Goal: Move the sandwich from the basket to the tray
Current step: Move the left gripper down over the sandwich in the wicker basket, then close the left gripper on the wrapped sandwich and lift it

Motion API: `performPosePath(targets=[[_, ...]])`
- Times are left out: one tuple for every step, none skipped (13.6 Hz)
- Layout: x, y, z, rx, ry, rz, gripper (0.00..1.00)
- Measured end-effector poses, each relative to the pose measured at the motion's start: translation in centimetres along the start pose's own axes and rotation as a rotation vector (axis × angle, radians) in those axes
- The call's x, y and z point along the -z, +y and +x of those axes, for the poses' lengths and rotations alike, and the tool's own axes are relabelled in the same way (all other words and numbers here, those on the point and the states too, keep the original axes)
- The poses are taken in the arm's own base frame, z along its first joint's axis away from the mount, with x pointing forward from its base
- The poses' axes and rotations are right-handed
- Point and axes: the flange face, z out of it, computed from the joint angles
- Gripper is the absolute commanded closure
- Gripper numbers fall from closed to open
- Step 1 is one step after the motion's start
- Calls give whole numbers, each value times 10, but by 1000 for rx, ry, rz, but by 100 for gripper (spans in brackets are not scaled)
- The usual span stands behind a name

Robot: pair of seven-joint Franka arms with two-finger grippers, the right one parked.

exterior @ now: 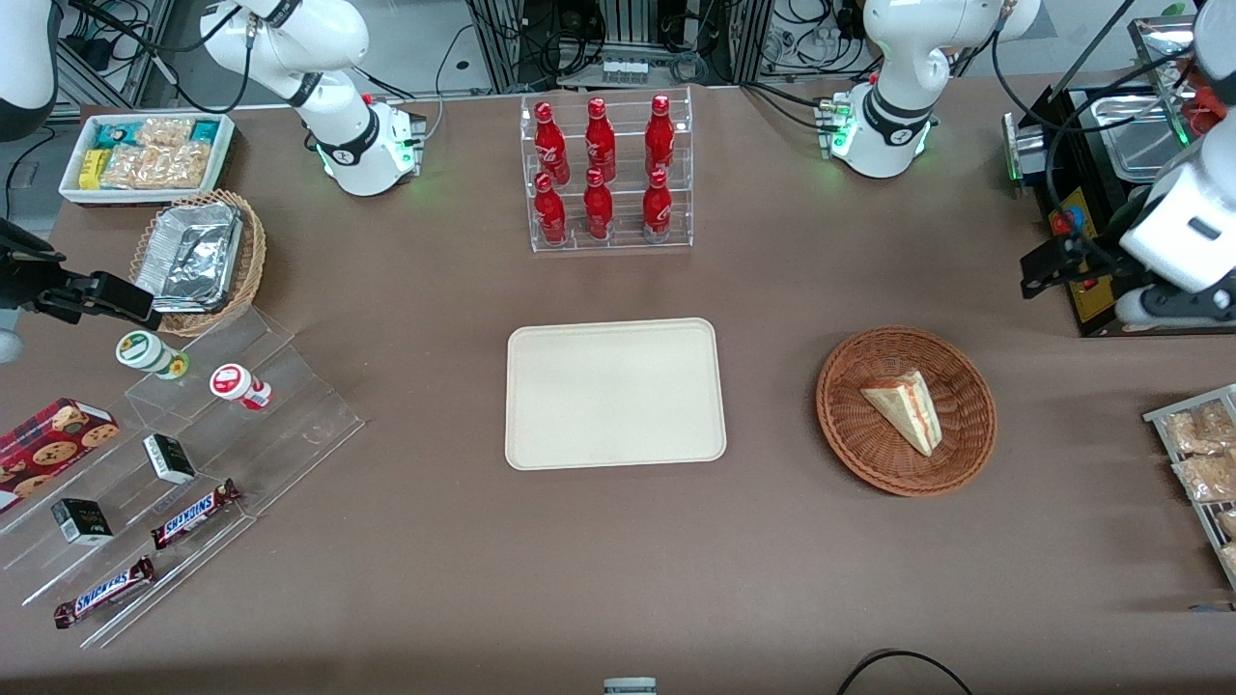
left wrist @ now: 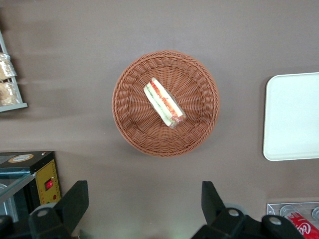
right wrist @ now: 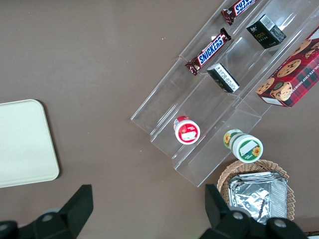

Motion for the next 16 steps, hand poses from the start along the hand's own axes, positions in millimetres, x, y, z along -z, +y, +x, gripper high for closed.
performPosePath(targets=[[-17, 0, 7, 1, -5, 0, 0], [-36, 1, 13, 10, -5, -1, 0], [-56, 2, 17, 33, 2, -1, 0], [-77, 5, 21, 69, 13, -3, 0], [-99, 9, 24, 111, 27, -5, 0], [-120, 15, 25, 153, 43, -9, 0], [-139, 21, 25, 201, 61, -14, 0], [-157, 26, 24, 254, 80, -21, 0], [-174, 28, 21, 305, 98, -28, 0], [-190, 30, 19, 349, 112, -35, 0], [-205, 31, 15, 388, 124, -42, 0], [-221, 31, 10, 419, 133, -47, 0], [-234, 31, 6, 441, 141, -52, 0], [-246, 31, 2, 457, 143, -55, 0], [-257, 31, 0, 467, 137, -55, 0], [-267, 31, 0, 472, 131, -55, 0]])
